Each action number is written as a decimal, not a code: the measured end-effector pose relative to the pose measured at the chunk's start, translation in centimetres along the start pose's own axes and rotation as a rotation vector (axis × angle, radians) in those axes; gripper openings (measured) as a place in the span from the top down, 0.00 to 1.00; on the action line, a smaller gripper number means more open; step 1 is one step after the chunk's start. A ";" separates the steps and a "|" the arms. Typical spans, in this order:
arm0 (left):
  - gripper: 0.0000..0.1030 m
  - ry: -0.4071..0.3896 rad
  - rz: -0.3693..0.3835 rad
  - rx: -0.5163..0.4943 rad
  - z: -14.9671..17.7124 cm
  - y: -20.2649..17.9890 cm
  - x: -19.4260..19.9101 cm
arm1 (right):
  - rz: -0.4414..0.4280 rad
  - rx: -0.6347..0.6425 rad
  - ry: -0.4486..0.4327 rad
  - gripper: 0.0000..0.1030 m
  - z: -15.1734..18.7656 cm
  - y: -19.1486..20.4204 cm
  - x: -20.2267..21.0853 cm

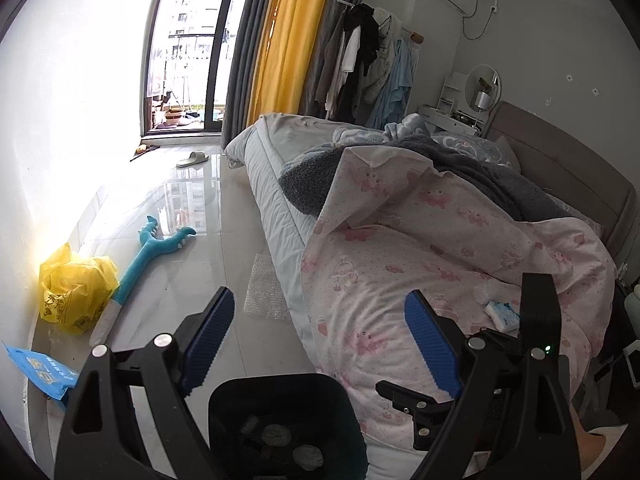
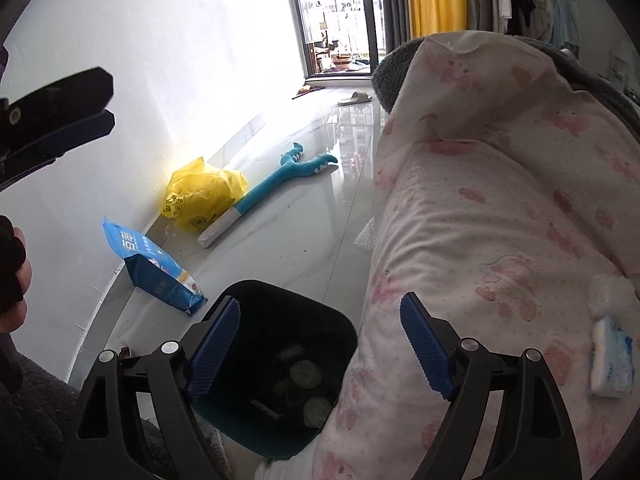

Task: Collect trash
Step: 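Grasp the blue wipes pack with the right gripper while the left gripper grasps the bubble wrap roll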

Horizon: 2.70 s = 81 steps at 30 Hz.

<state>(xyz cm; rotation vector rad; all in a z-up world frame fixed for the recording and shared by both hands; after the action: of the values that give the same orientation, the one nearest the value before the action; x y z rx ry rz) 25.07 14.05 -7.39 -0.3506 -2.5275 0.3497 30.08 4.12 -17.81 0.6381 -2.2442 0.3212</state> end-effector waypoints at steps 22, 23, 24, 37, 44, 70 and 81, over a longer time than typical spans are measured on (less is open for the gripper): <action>0.14 0.051 0.097 -0.027 0.1 -6.3 -7.7 | 0.135 -0.157 -0.076 0.03 -0.1 -11.9 2.8; 0.14 0.054 0.101 -0.029 0.1 -6.7 -7.9 | 0.144 -0.164 -0.077 0.03 0.1 -12.5 2.9; 0.14 0.056 0.104 -0.033 0.1 -7.0 -8.2 | 0.155 -0.174 -0.079 0.03 0.2 -13.2 3.0; 0.14 0.096 0.139 -0.069 0.7 -9.8 -11.1 | 0.263 -0.265 -0.069 0.03 2.1 -19.4 3.4; 0.14 0.111 0.156 -0.083 0.8 -11.2 -12.4 | 0.273 -0.342 -0.001 0.03 3.9 -21.9 2.4; 0.15 0.174 0.223 -0.090 1.9 -16.1 -17.0 | 0.182 -0.345 0.105 0.27 5.9 -22.5 1.8; 0.16 0.208 0.251 -0.090 2.9 -18.8 -19.7 | 0.208 -0.364 0.113 0.27 7.2 -25.7 4.1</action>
<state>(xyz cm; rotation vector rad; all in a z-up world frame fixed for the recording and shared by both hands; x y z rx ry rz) 36.12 -10.22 -13.44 -0.7055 -2.3031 0.2793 37.08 -22.01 -18.89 0.1904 -2.1862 0.0431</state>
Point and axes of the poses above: each gripper's, at about its wrist camera, not at the fingertips, and x roughly against the way its jaws point, y to its left, z to its underside, the point moved 8 cm from there along -x, roughly the way its jaws point, and after that the axes turned 13 degrees about z, right-handed, at the moved point
